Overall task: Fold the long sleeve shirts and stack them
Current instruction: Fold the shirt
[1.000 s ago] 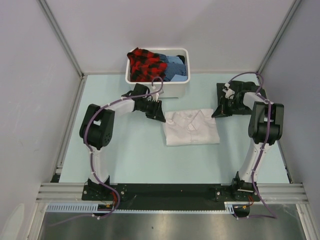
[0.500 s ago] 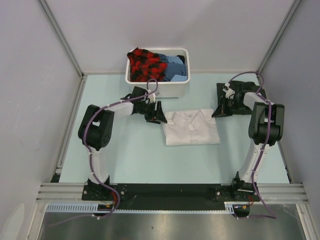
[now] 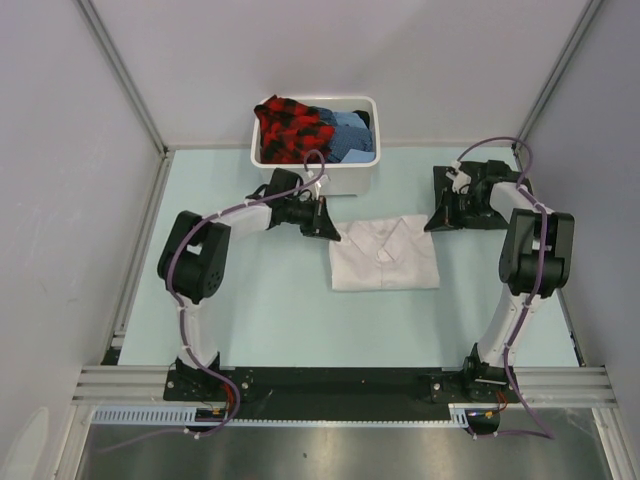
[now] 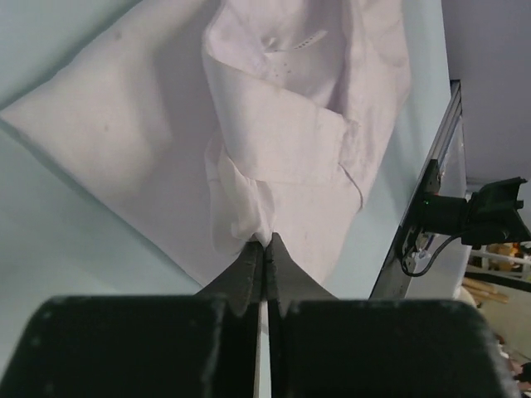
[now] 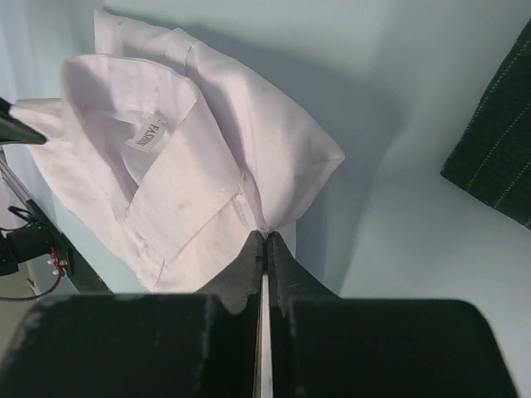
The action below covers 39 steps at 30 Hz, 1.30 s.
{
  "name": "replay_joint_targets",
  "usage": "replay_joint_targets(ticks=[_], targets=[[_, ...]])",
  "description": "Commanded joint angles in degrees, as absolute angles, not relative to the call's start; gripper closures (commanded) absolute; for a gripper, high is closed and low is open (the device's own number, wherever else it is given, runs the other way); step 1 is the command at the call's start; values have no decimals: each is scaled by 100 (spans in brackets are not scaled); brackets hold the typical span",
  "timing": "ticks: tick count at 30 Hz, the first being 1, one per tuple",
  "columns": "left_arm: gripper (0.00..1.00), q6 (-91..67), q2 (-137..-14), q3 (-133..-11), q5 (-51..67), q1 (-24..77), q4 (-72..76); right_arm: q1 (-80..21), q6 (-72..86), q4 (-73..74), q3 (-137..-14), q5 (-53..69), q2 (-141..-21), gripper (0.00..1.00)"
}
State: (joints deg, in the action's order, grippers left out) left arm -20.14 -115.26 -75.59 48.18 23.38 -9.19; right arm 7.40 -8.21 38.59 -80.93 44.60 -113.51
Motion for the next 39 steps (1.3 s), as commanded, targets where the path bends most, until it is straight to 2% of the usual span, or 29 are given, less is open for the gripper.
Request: replay_joint_targets(ticks=[1, 2, 3, 5, 8, 13, 17, 22, 24, 25, 26, 27, 33, 37, 39], targets=[[100, -1144, -11285, -7629, 4826, 2391, -764, 800, -1002, 3771, -8226, 4307, -11267, 99], [100, -1056, -11398, -7672, 4738, 2391, -756, 791, -941, 3710, -8218, 4237, -11407, 93], [100, -915, -11643, -7742, 4685, 2391, -817, 765, -940, 3683, -8279, 4149, -11504, 78], [99, -888, -11908, -7996, 4649, 2382, -1063, 747, -897, 3787, -8402, 3991, -11697, 67], [99, -984, -12111, -8068, 4676, 2373, -1117, 861, -914, 3937, -8455, 3885, -11611, 65], [99, -1055, -12024, -7963, 4702, 2373, -1037, 914, -1081, 4157, -8473, 3972, -11478, 66], [99, -1020, -12015, -7989, 4702, 2373, -1055, 827, -1011, 4122, -8464, 4130, -11558, 75], [98, -976, -12032, -8156, 4737, 2373, -1116, 765, -949, 4105, -8464, 4227, -11637, 66], [97, -949, -12024, -8182, 4737, 2373, -1160, 738, -941, 4061, -8490, 4254, -11672, 69], [97, -941, -12015, -8217, 4746, 2373, -1186, 721, -932, 4069, -8534, 4280, -11707, 75], [98, -880, -11997, -8253, 4755, 2373, -1239, 712, -949, 4139, -8569, 4298, -11698, 94], [98, -853, -11875, -8262, 4746, 2373, -1309, 721, -949, 4157, -8622, 4307, -11681, 100], [100, -879, -11083, -7621, 4835, 2364, -635, 984, -1081, 4070, -8561, 4201, -11294, 100], [100, -826, -11792, -7926, 4456, 2320, -887, 888, -888, 3701, -8429, 4148, -11557, 100], [92, -853, -12075, -8120, 4343, 2259, -1132, 826, -748, 3551, -8420, 4105, -11689, 100]])
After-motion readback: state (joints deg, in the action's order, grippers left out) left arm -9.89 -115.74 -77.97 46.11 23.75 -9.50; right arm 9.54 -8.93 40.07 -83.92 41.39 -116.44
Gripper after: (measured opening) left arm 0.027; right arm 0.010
